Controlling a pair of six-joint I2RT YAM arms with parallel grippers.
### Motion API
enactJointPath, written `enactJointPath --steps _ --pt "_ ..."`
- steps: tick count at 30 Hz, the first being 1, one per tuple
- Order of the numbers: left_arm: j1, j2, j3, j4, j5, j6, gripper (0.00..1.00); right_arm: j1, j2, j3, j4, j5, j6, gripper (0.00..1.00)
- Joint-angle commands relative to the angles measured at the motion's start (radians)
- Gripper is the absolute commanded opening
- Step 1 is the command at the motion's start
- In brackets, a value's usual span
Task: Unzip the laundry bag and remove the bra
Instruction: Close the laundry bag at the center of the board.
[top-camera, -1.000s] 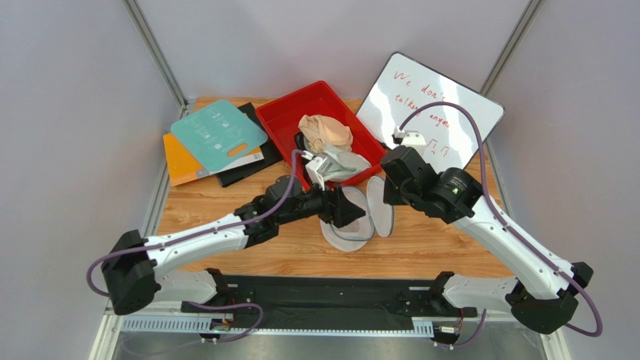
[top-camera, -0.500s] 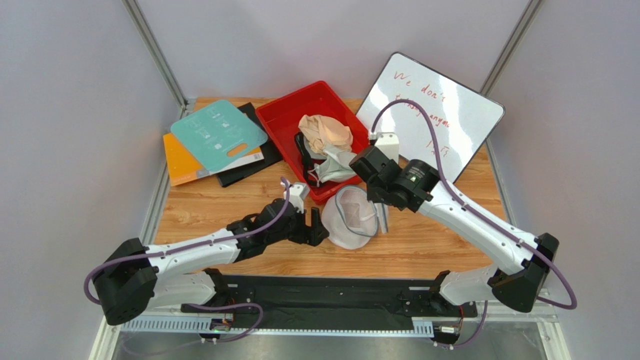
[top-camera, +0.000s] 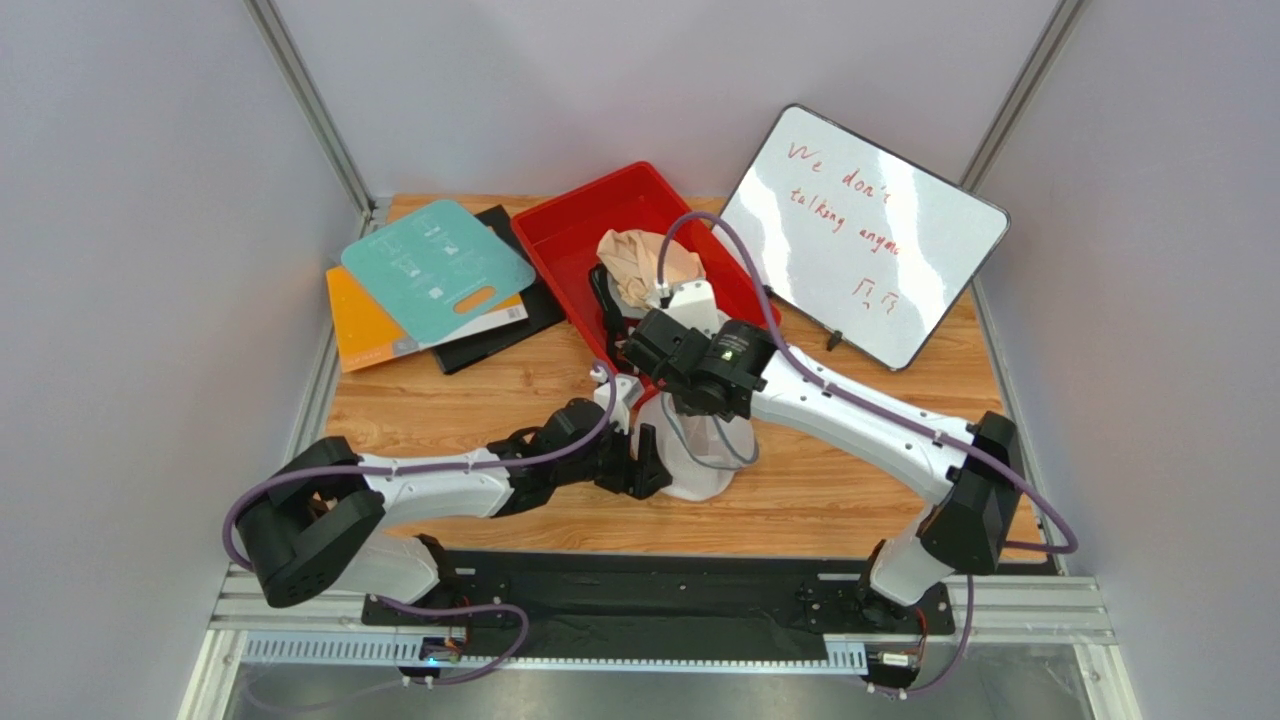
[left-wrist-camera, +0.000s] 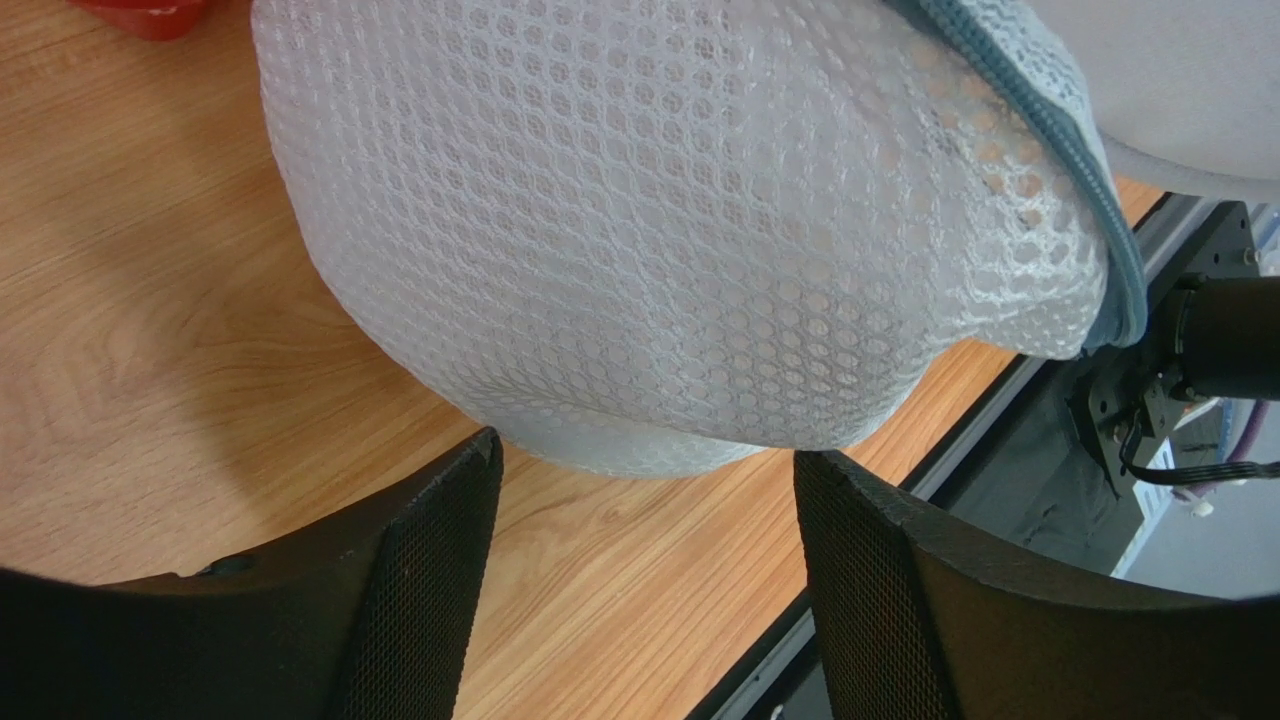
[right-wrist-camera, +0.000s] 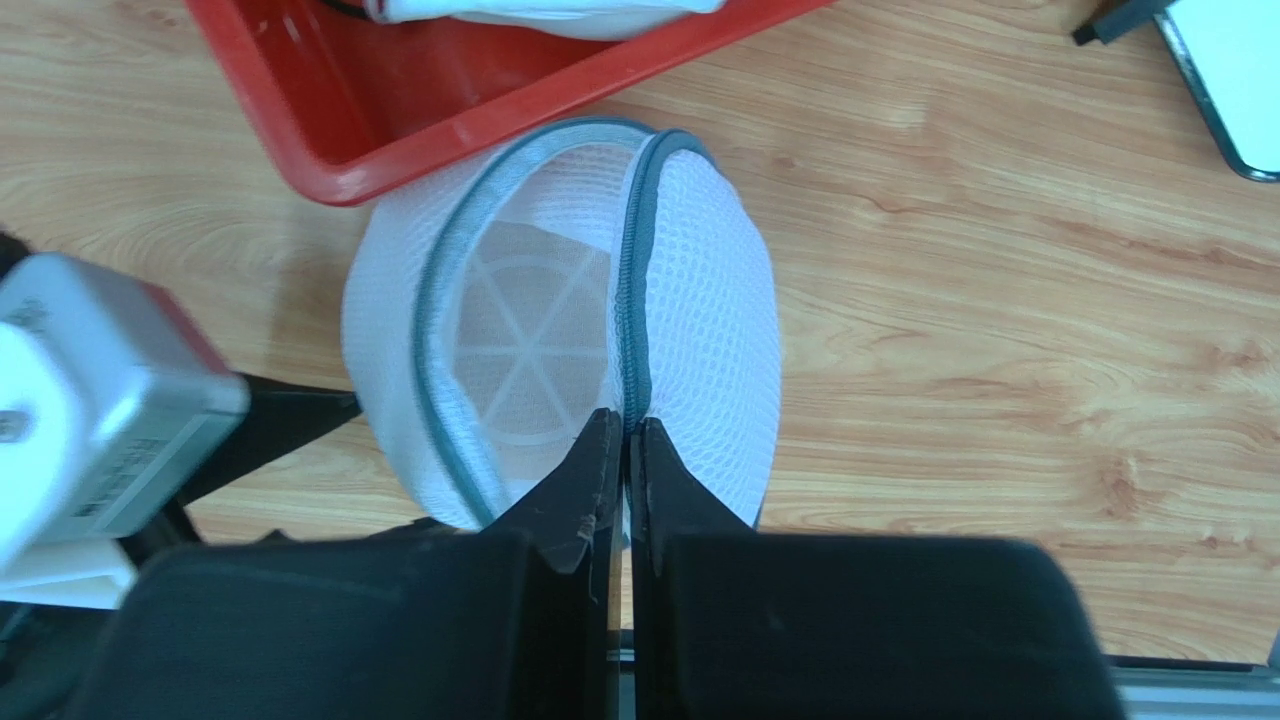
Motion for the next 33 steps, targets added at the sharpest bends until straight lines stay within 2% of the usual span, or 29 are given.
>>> enactJointPath --steps 1,5,8,9,12,15,19,26,28,29,33 --pt "0.004 0.010 0.018 0.094 0.045 0.045 0.76 0.036 0.060 0.082 0.031 0.009 0.007 0.00" --pt "0.004 0.010 0.018 0.098 0.053 0.062 0.76 0.053 0.103 0.104 0.034 -0.023 0.020 0.03" --pt "0.004 0.010 0.012 0.097 0.046 0.062 0.76 0.062 0.111 0.112 0.051 -0.077 0.021 0.20" --pt "0.002 0.008 0.010 0.095 0.041 0.062 0.76 0.066 0.107 0.115 0.054 -0.089 0.019 0.33" --pt "0.002 0.007 0.007 0.078 0.023 0.058 0.76 0.073 0.098 0.109 0.059 -0.126 0.016 0.48" --pt "0.004 -0.004 0.007 0.052 0.007 0.055 0.76 0.076 0.074 0.093 0.059 -0.147 0.016 0.57" --pt "0.004 -0.041 -0.003 0.023 -0.013 0.048 0.78 0.076 0.031 0.073 0.057 -0.152 0.017 0.63" --pt "0.004 -0.180 -0.002 -0.112 -0.048 0.062 0.89 0.074 -0.063 0.075 0.060 -0.135 -0.007 0.74" --pt "0.002 -0.248 -0.002 -0.156 -0.079 0.058 0.90 0.065 -0.084 0.061 0.071 -0.114 -0.019 0.75" --pt "0.004 -0.274 -0.002 -0.204 -0.150 0.059 0.91 0.057 -0.099 0.046 0.083 -0.120 -0.028 0.76" --pt "0.030 -0.415 -0.010 -0.299 -0.238 0.067 0.94 -0.040 -0.176 -0.057 0.170 -0.184 -0.059 0.76"
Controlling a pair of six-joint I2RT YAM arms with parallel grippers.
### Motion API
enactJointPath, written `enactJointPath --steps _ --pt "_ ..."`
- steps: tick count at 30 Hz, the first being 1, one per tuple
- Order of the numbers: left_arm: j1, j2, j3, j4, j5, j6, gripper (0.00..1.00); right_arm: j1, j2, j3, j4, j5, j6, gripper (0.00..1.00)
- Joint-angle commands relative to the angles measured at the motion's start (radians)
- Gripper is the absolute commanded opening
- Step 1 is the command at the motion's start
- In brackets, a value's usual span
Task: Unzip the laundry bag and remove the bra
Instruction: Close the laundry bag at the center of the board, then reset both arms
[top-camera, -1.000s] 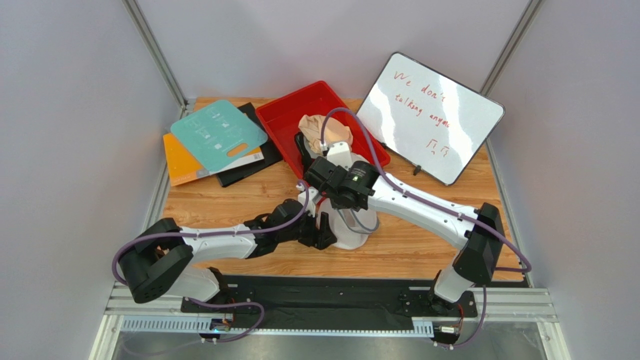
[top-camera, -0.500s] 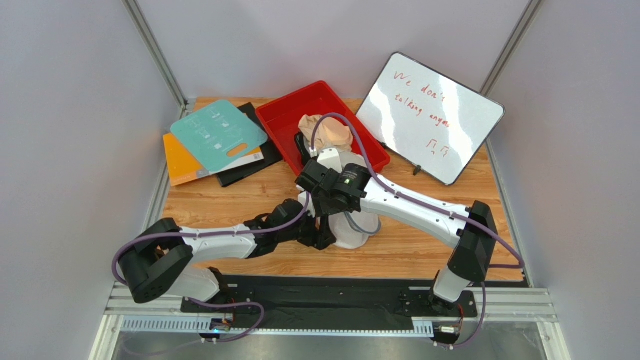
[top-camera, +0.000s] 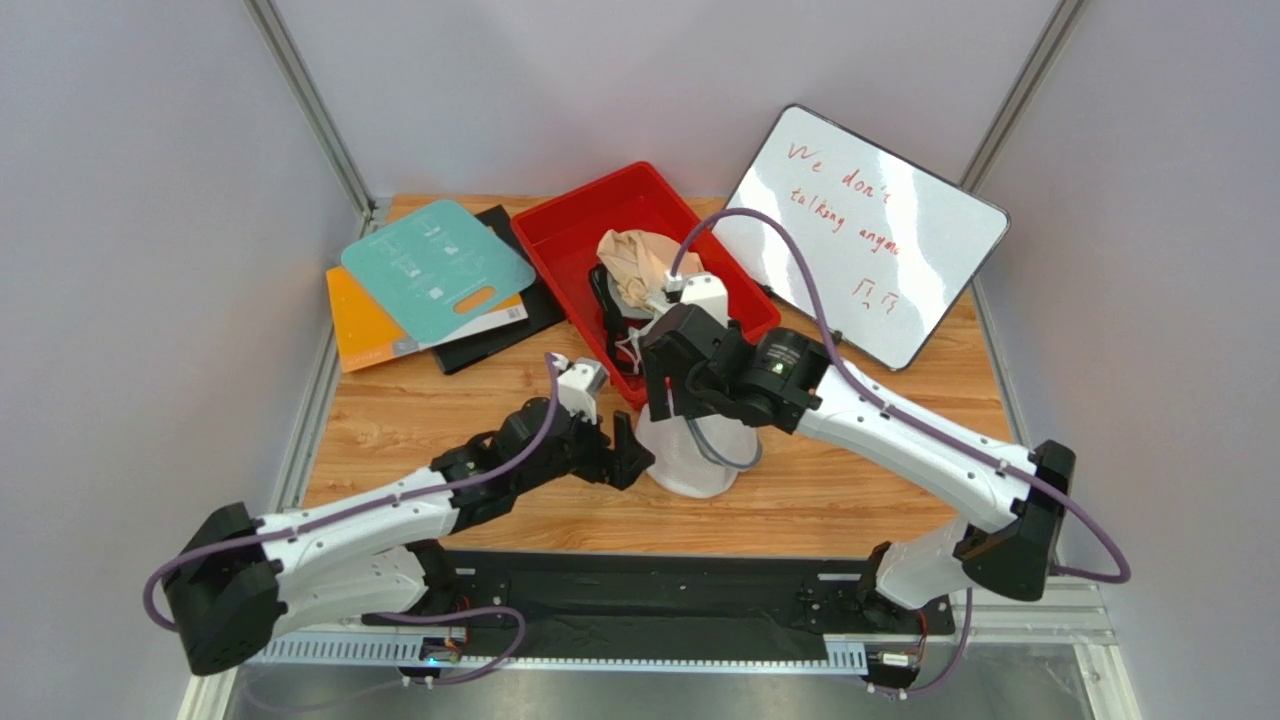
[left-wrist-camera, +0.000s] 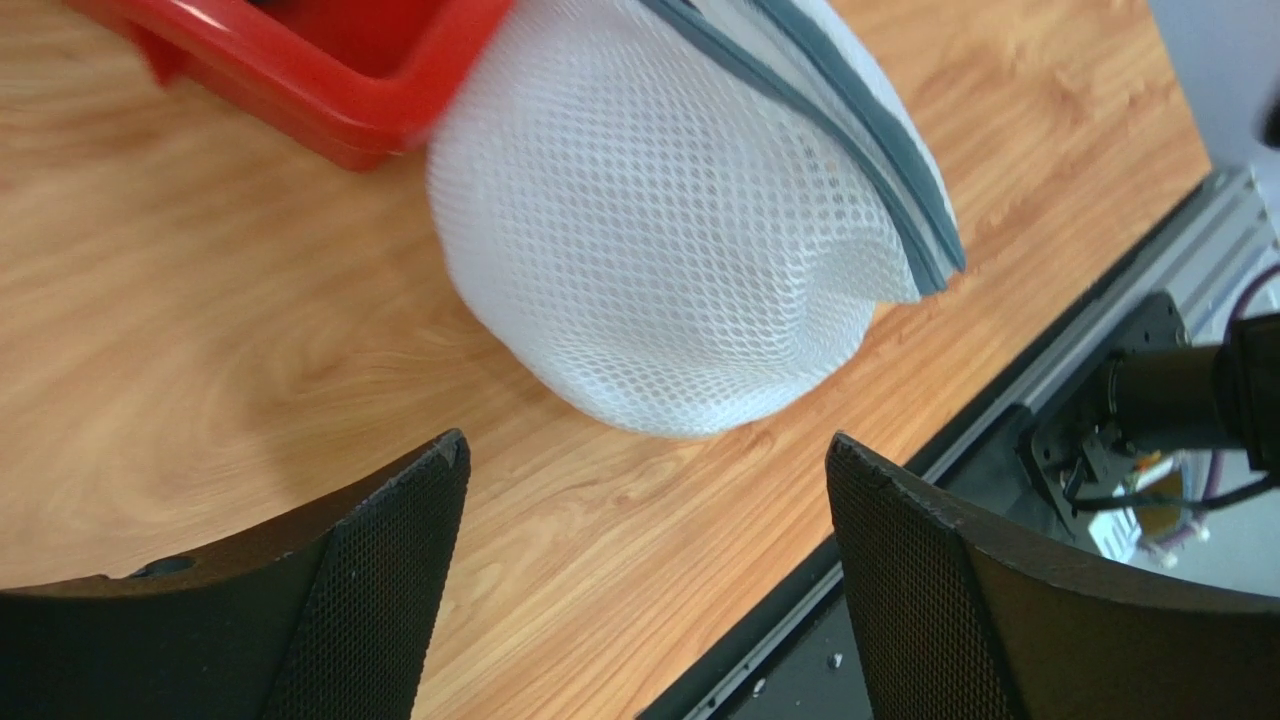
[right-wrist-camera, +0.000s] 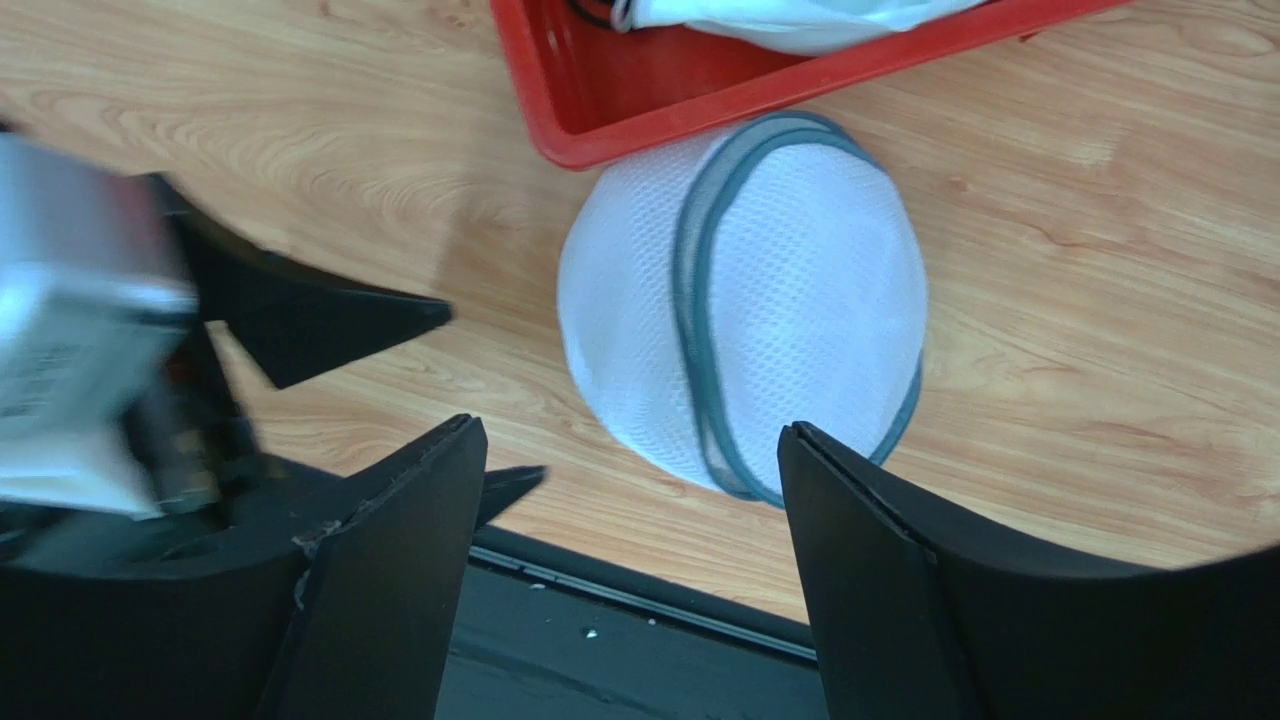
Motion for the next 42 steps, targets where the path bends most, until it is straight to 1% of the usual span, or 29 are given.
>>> enactJointPath --steps 1,2,4,5,6,7,8,9,10,11,12,13,14,15,16,17,18,19,20,21,23,24,27,29,33,42 --pt "0.047 -0.126 -0.006 -0.136 -0.116 0.021 0.94 -0.103 -0.109 -0.103 0.123 -0.057 -0.047 0.76" --pt "0.100 -0.140 -0.009 -0.148 -0.088 0.025 0.93 -0.123 -0.123 -0.149 0.142 -0.068 -0.062 0.76" --pt "0.169 -0.165 -0.005 -0.167 -0.065 0.040 0.91 -0.193 -0.168 -0.200 0.191 -0.108 -0.075 0.76" --pt "0.237 -0.166 0.008 -0.183 -0.048 0.049 0.90 -0.221 -0.185 -0.251 0.208 -0.124 -0.085 0.76" --pt "0.274 -0.166 0.017 -0.197 -0.038 0.057 0.90 -0.276 -0.200 -0.272 0.237 -0.136 -0.091 0.76" --pt "0.348 -0.168 0.031 -0.209 -0.009 0.075 0.90 -0.304 -0.229 -0.294 0.254 -0.150 -0.101 0.76" --pt "0.386 -0.171 0.058 -0.234 0.007 0.084 0.90 -0.333 -0.246 -0.346 0.274 -0.159 -0.125 0.76" --pt "0.424 -0.180 0.070 -0.245 0.021 0.092 0.90 -0.396 -0.261 -0.370 0.315 -0.165 -0.134 0.76" --pt "0.511 -0.186 0.081 -0.251 0.059 0.104 0.91 -0.433 -0.292 -0.396 0.332 -0.186 -0.145 0.76" --pt "0.560 -0.194 0.100 -0.266 0.082 0.107 0.91 -0.469 -0.306 -0.416 0.349 -0.209 -0.153 0.76" --pt "0.613 -0.203 0.110 -0.274 0.108 0.110 0.91 -0.550 -0.321 -0.456 0.376 -0.229 -0.170 0.76" --pt "0.719 -0.203 0.120 -0.282 0.167 0.113 0.90 -0.589 -0.349 -0.473 0.389 -0.264 -0.176 0.76" --pt "0.774 -0.208 0.133 -0.306 0.200 0.112 0.90 -0.632 -0.364 -0.487 0.399 -0.289 -0.182 0.76" --pt "0.826 -0.212 0.140 -0.315 0.232 0.112 0.89 -0.716 -0.378 -0.521 0.421 -0.312 -0.188 0.76" --pt "0.914 -0.217 0.143 -0.323 0.289 0.112 0.89 -0.758 -0.410 -0.535 0.432 -0.356 -0.190 0.76" --pt "0.956 -0.223 0.146 -0.341 0.312 0.112 0.89 -0.798 -0.426 -0.550 0.435 -0.372 -0.191 0.76" --pt "0.987 -0.238 0.149 -0.354 0.330 0.113 0.89 -0.871 -0.441 -0.561 0.444 -0.386 -0.191 0.76" --pt "1.027 -0.249 0.152 -0.364 0.343 0.127 0.89 -0.907 -0.476 -0.585 0.446 -0.410 -0.197 0.76" --pt "1.036 -0.261 0.164 -0.399 0.337 0.136 0.89 -0.937 -0.493 -0.595 0.449 -0.412 -0.197 0.76" --pt "1.036 -0.280 0.172 -0.416 0.331 0.144 0.89 -0.998 -0.511 -0.604 0.449 -0.449 -0.200 0.76" --pt "1.038 -0.298 0.186 -0.443 0.358 0.143 0.89 -1.046 -0.564 -0.628 0.449 -0.489 -0.200 0.76" --pt "1.038 -0.317 0.192 -0.455 0.366 0.143 0.89 -1.104 -0.579 -0.634 0.444 -0.498 -0.199 0.76" --pt "1.038 -0.355 0.215 -0.516 0.389 0.167 0.89 -1.142 -0.651 -0.657 0.430 -0.504 -0.184 0.76" --pt "1.038 -0.378 0.209 -0.533 0.424 0.182 0.89 -1.143 -0.708 -0.690 0.432 -0.477 -0.165 0.77" --pt "1.036 -0.453 0.196 -0.539 0.441 0.196 0.89 -1.143 -0.771 -0.729 0.441 -0.443 -0.165 0.76" --pt "1.036 -0.528 0.229 -0.608 0.370 0.255 0.91 -1.143 -0.768 -0.757 0.439 -0.429 -0.177 0.77"
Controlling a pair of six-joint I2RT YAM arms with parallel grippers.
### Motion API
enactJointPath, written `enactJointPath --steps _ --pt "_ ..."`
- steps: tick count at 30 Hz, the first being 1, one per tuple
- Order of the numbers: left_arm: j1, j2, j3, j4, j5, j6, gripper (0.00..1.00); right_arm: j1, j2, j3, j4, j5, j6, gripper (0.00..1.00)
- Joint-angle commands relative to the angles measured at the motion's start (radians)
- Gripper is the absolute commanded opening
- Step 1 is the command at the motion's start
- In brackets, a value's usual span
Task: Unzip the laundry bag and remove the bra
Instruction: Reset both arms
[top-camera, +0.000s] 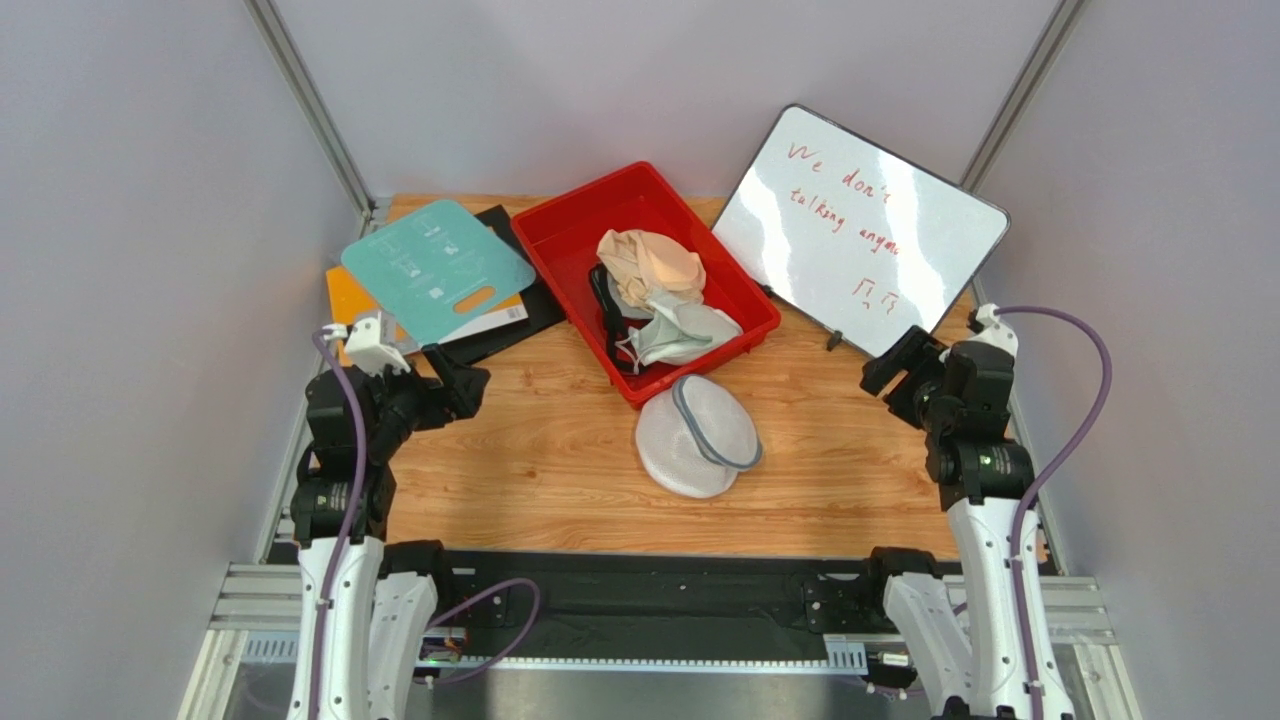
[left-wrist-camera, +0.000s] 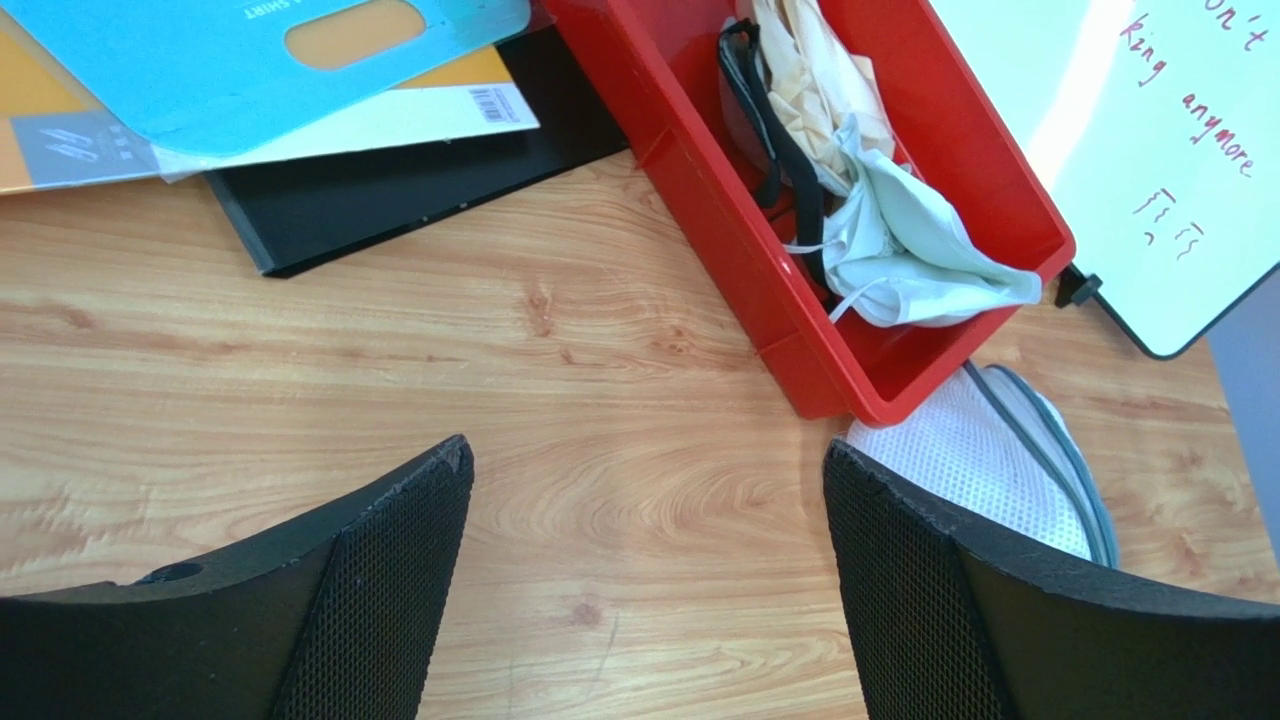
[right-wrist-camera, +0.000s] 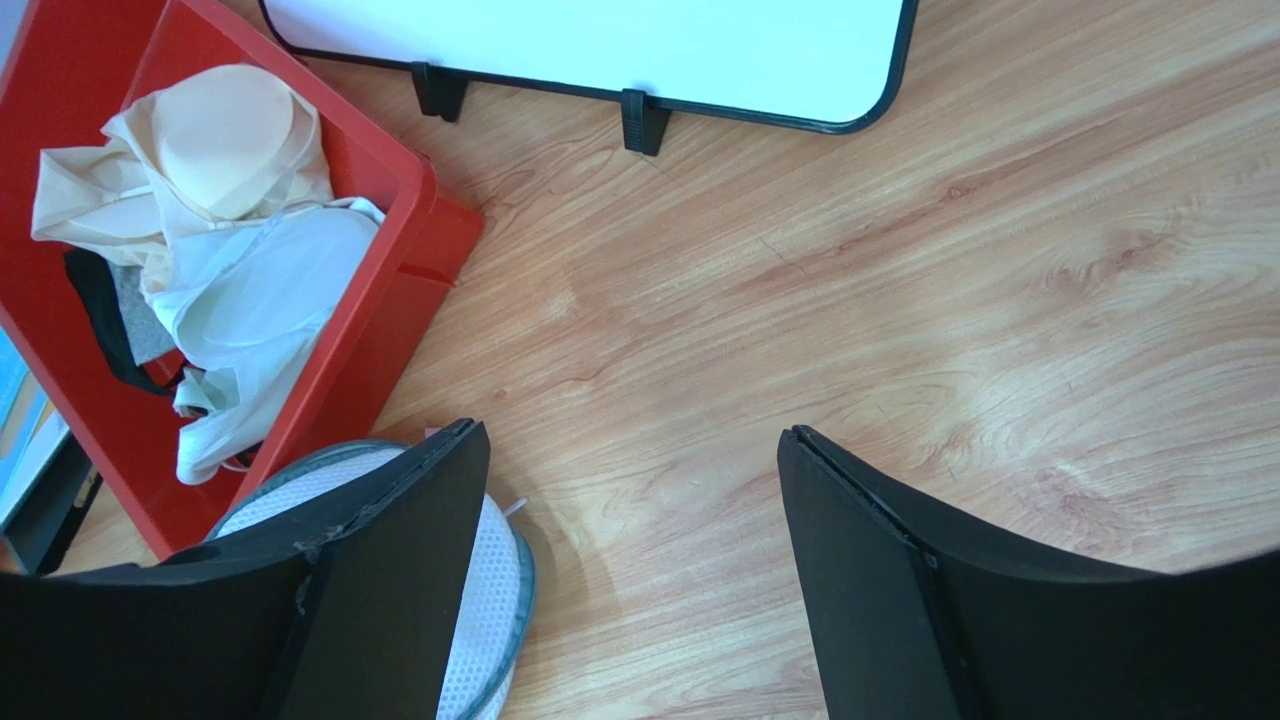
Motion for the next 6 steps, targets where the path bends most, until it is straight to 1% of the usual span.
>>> enactJointPath --steps 1,5,6 --pt "0.005 -0.021 0.044 -0.040 -0.019 0.047 0.91 -0.004 -0.005 -0.006 0.036 0.015 -0.010 0.77" --pt "0.004 -0.007 0.055 -0.053 -0.030 0.049 0.95 -0.004 -0.006 -0.007 0.035 0.015 -0.021 0.76" --pt "0.005 -0.004 0.056 -0.054 -0.033 0.051 0.95 -0.004 -0.006 -0.007 0.032 0.050 -0.023 0.76"
